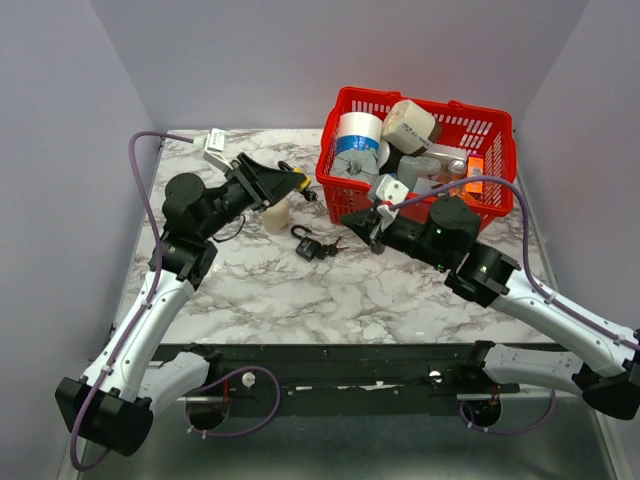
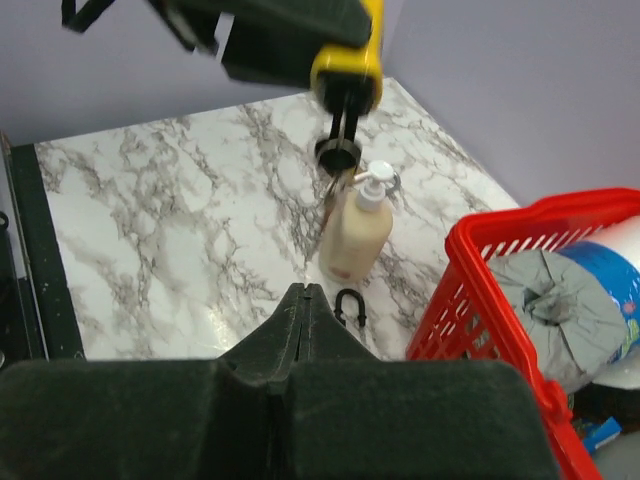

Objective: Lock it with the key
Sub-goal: Lock the lock.

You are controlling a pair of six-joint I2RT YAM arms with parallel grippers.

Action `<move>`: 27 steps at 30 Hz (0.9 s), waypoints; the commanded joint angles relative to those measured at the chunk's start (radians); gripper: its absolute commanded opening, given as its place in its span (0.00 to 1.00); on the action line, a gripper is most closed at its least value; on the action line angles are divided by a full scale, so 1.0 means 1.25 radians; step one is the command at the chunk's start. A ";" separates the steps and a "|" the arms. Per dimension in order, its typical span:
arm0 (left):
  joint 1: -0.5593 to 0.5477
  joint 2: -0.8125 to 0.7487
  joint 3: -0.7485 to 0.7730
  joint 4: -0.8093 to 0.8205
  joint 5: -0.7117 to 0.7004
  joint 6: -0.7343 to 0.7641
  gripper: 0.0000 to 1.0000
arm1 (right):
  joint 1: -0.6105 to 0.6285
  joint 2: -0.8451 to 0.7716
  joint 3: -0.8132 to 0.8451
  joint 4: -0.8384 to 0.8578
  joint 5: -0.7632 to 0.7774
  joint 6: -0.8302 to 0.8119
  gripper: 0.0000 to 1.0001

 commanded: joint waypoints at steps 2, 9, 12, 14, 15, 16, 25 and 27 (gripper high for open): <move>0.032 -0.007 0.004 0.074 -0.060 -0.031 0.00 | -0.001 -0.063 -0.060 -0.033 0.051 0.042 0.01; 0.048 -0.003 -0.009 0.124 -0.021 -0.038 0.00 | -0.001 -0.086 -0.075 -0.016 0.086 0.048 0.18; 0.042 -0.003 -0.027 0.148 0.005 -0.041 0.00 | 0.000 -0.022 0.010 -0.004 0.071 0.035 0.36; 0.033 -0.003 -0.030 0.162 0.007 -0.042 0.00 | 0.000 0.043 0.089 -0.001 0.064 0.025 0.39; 0.030 -0.004 -0.030 0.163 0.007 -0.042 0.00 | 0.000 0.065 0.115 0.000 0.063 0.023 0.39; 0.026 -0.004 -0.030 0.164 0.002 -0.041 0.00 | 0.000 0.082 0.137 0.001 0.062 0.019 0.39; 0.013 -0.013 -0.045 0.167 -0.002 -0.057 0.00 | -0.001 0.194 0.248 0.023 -0.001 0.030 0.50; 0.010 -0.017 -0.046 0.168 -0.005 -0.062 0.00 | 0.000 0.203 0.251 0.023 -0.004 0.029 0.50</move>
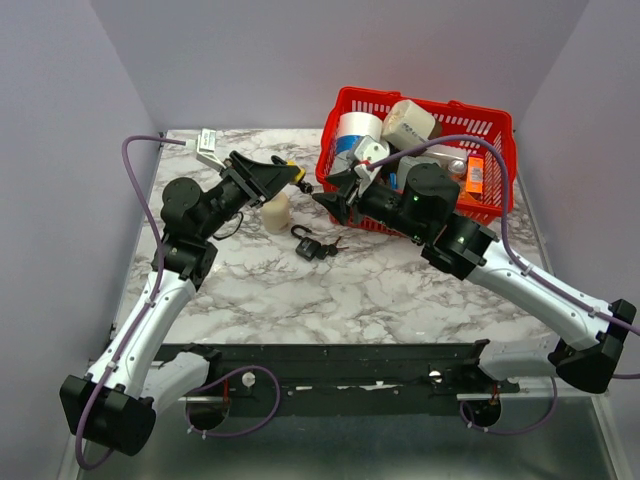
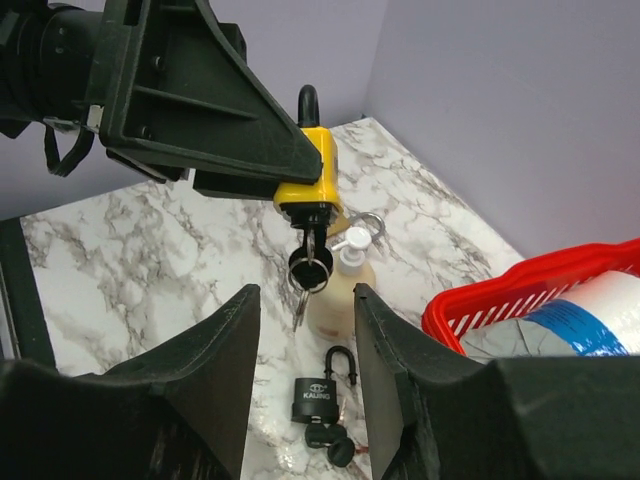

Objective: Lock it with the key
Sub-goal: Lock the lock.

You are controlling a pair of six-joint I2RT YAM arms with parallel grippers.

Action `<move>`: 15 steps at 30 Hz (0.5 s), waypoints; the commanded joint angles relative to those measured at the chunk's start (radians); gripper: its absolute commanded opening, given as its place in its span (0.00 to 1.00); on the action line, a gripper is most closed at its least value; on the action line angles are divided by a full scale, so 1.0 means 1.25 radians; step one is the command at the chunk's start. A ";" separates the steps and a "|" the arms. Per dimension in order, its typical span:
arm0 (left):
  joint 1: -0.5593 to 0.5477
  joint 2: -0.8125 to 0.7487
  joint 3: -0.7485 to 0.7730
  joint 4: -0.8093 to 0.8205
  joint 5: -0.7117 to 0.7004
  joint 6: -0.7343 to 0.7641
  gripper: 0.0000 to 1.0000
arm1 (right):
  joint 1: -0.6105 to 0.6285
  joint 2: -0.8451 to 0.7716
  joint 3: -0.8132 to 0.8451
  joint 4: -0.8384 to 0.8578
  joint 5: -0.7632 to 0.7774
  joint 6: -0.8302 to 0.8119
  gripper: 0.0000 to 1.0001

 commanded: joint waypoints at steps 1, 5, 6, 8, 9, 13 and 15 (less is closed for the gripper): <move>-0.011 -0.019 -0.004 0.071 0.008 -0.021 0.00 | 0.000 0.026 0.033 0.021 -0.039 -0.001 0.50; -0.016 -0.019 -0.006 0.077 0.013 -0.027 0.00 | 0.000 0.050 0.043 0.030 -0.030 -0.015 0.49; -0.017 -0.019 -0.011 0.079 0.013 -0.028 0.00 | -0.001 0.054 0.047 0.031 -0.026 -0.015 0.49; -0.020 -0.017 -0.011 0.082 0.012 -0.030 0.00 | -0.001 0.061 0.052 0.036 -0.023 -0.020 0.48; -0.020 -0.017 -0.009 0.083 0.012 -0.030 0.00 | 0.000 0.069 0.054 0.037 -0.015 -0.021 0.47; -0.021 -0.017 -0.007 0.084 0.012 -0.030 0.00 | -0.001 0.078 0.062 0.041 -0.023 -0.027 0.43; -0.022 -0.016 -0.006 0.084 0.012 -0.030 0.00 | 0.000 0.082 0.064 0.042 -0.020 -0.033 0.40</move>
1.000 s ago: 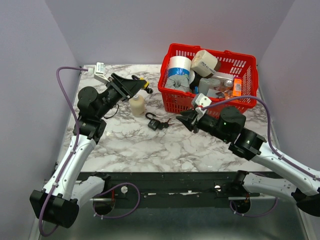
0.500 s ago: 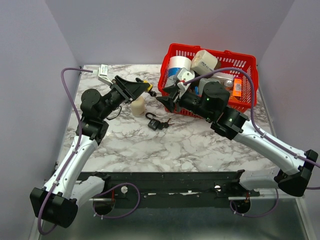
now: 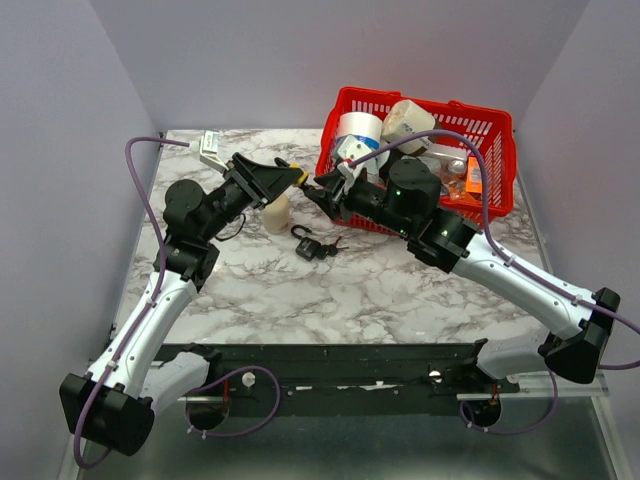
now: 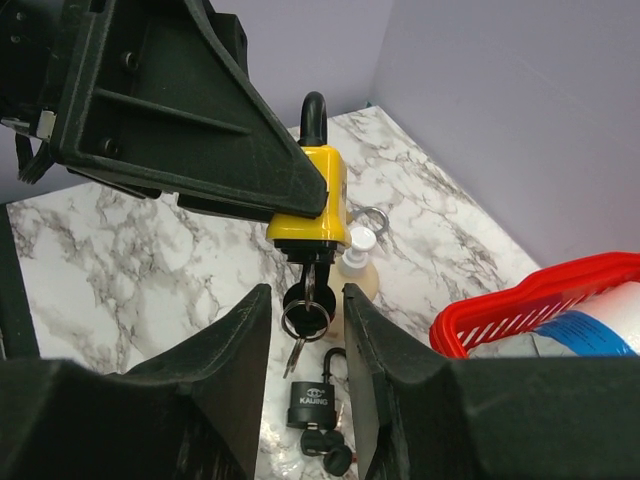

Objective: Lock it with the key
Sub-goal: Lock the lock.

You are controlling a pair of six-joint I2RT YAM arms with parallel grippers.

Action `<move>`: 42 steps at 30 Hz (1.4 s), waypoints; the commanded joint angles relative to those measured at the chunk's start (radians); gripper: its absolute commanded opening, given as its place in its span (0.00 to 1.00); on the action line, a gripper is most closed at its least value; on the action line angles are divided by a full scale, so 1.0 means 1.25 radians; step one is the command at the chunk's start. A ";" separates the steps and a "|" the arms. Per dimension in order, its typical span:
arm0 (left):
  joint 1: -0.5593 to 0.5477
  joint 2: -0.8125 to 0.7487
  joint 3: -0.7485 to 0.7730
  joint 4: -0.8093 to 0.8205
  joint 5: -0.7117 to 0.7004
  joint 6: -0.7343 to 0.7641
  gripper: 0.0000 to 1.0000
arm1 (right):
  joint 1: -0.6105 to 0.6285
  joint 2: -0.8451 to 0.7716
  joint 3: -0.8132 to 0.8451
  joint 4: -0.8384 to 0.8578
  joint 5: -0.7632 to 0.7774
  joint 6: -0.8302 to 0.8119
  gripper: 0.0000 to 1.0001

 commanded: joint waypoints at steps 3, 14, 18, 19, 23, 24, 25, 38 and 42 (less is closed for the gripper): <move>-0.005 -0.019 0.011 0.067 0.014 -0.014 0.00 | 0.000 0.023 0.036 0.030 -0.006 -0.022 0.37; -0.010 -0.019 0.010 0.062 0.009 -0.019 0.00 | 0.000 0.042 0.040 0.030 -0.015 -0.055 0.16; -0.010 -0.014 0.017 0.051 -0.008 -0.029 0.00 | 0.005 0.048 0.038 0.030 -0.014 -0.088 0.01; -0.010 -0.014 0.018 0.048 -0.015 -0.031 0.00 | 0.010 0.045 0.034 0.030 -0.013 -0.102 0.01; -0.010 -0.006 0.032 0.026 -0.037 -0.051 0.00 | 0.032 0.036 0.002 0.030 0.019 -0.173 0.01; -0.010 -0.003 0.040 0.019 -0.042 -0.056 0.00 | 0.035 0.036 -0.002 0.030 0.025 -0.177 0.01; -0.010 -0.002 0.044 0.014 -0.047 -0.061 0.00 | 0.035 0.032 -0.009 0.029 0.035 -0.178 0.01; 0.016 0.022 0.074 0.015 -0.089 -0.087 0.00 | 0.043 -0.006 -0.051 -0.027 0.013 -0.102 0.01; 0.026 0.016 0.057 0.031 -0.088 -0.083 0.00 | 0.037 -0.009 -0.011 -0.078 -0.004 -0.006 0.01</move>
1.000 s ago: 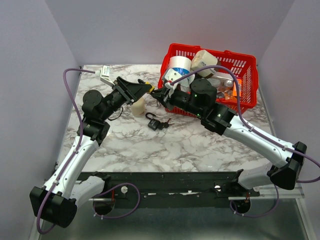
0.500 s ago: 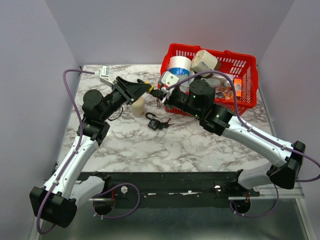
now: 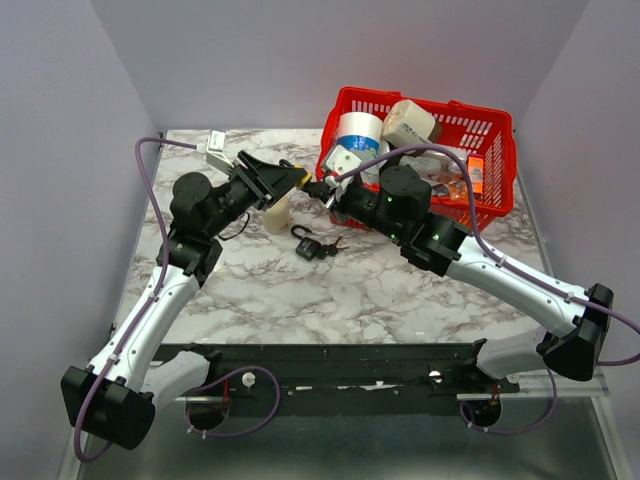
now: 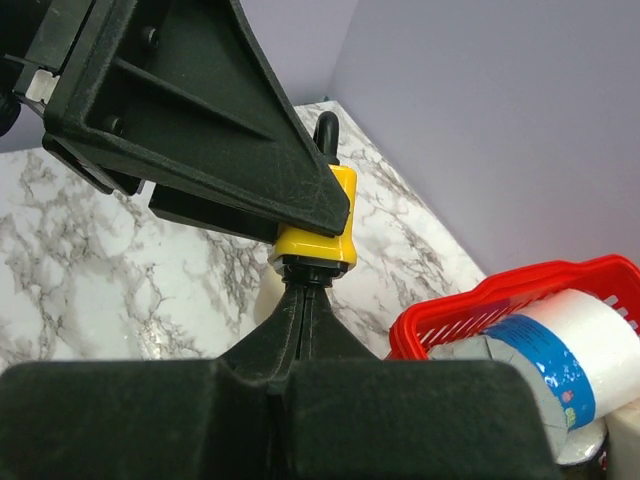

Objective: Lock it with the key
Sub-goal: Lock the lock, then place the key at the center of the board.

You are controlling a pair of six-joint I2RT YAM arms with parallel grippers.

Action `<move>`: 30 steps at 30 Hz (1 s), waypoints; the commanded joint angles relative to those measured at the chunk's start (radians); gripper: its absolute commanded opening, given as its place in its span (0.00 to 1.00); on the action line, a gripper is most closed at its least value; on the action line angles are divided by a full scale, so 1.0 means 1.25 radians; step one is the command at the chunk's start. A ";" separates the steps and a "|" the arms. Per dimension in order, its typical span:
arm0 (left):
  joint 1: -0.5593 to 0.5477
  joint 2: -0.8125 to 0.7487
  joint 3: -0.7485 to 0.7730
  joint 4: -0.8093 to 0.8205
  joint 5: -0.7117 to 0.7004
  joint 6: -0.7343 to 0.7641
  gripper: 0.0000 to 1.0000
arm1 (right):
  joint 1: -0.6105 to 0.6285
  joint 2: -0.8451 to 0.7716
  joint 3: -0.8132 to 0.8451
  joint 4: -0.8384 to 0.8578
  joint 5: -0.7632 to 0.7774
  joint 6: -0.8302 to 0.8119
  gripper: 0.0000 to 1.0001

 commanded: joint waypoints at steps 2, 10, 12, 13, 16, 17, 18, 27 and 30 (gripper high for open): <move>0.036 -0.016 0.018 0.121 -0.067 -0.023 0.00 | -0.003 -0.030 0.029 -0.137 -0.107 0.169 0.01; 0.046 -0.021 0.008 0.142 -0.059 -0.014 0.00 | -0.022 -0.043 0.034 -0.165 -0.148 0.231 0.01; 0.046 -0.024 0.006 0.134 -0.057 -0.007 0.00 | -0.025 -0.053 0.028 -0.165 -0.150 0.228 0.01; 0.049 -0.029 0.003 0.129 -0.057 -0.003 0.00 | -0.025 -0.061 0.021 -0.165 -0.146 0.225 0.01; 0.056 -0.045 -0.009 0.118 -0.050 0.017 0.00 | -0.027 -0.119 -0.036 -0.175 -0.111 0.236 0.01; 0.059 -0.050 -0.014 0.114 -0.050 0.026 0.00 | -0.027 -0.137 -0.059 -0.180 -0.095 0.257 0.01; 0.060 -0.056 -0.024 0.112 -0.050 0.047 0.00 | -0.027 -0.163 -0.123 -0.181 -0.075 0.264 0.01; 0.063 -0.104 -0.047 0.044 -0.050 0.145 0.00 | -0.029 -0.434 -0.456 -0.261 0.240 0.431 0.01; 0.066 -0.107 -0.053 0.036 -0.050 0.155 0.00 | -0.051 -0.473 -0.523 -0.285 0.317 0.479 0.01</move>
